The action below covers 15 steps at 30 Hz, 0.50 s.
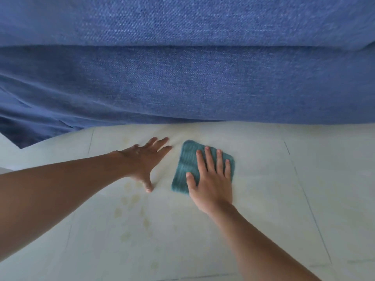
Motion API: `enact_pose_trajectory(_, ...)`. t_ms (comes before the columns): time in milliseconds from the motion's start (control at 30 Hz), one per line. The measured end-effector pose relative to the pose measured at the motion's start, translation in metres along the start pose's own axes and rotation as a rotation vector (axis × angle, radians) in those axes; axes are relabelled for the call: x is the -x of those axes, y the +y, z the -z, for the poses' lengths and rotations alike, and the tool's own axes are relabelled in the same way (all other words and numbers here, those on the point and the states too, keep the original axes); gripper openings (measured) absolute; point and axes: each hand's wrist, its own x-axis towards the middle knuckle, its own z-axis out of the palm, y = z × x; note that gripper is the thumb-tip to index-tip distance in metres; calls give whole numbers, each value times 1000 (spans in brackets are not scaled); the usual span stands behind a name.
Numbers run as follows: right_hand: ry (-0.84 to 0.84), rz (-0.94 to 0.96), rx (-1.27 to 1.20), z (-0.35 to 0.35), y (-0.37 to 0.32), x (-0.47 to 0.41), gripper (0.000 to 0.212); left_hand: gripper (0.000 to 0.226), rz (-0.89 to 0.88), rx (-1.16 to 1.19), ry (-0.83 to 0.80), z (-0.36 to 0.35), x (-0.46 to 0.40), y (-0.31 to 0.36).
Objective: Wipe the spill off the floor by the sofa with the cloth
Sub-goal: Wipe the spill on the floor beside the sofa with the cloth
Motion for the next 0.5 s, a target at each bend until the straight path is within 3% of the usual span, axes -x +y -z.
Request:
enact_pose_trajectory(67, 21, -36, 19, 5, 16, -34, 72, 143, 6, -28, 2, -1, 3, 3)
enact_pose_trajectory(200, 130, -422, -83, -3, 14, 5, 70, 146, -4, 32, -9, -6, 21, -3)
enact_pose_trajectory(300, 121, -208, -27, -17, -26, 57, 71, 147, -17, 54, -44, -18, 33, -10)
enact_pose_trajectory(400, 18, 109, -5, -11, -41, 19, 71, 147, -11, 10, -64, -29, 43, -13)
enact_pose_trajectory(467, -24, 154, 31, -5, -37, -26, 70, 146, 15, 33, -74, -33, 50, -17)
enact_pose_trajectory(500, -20, 77, 18, -4, -28, -41, 69, 146, 24, 45, -75, -34, 52, -20)
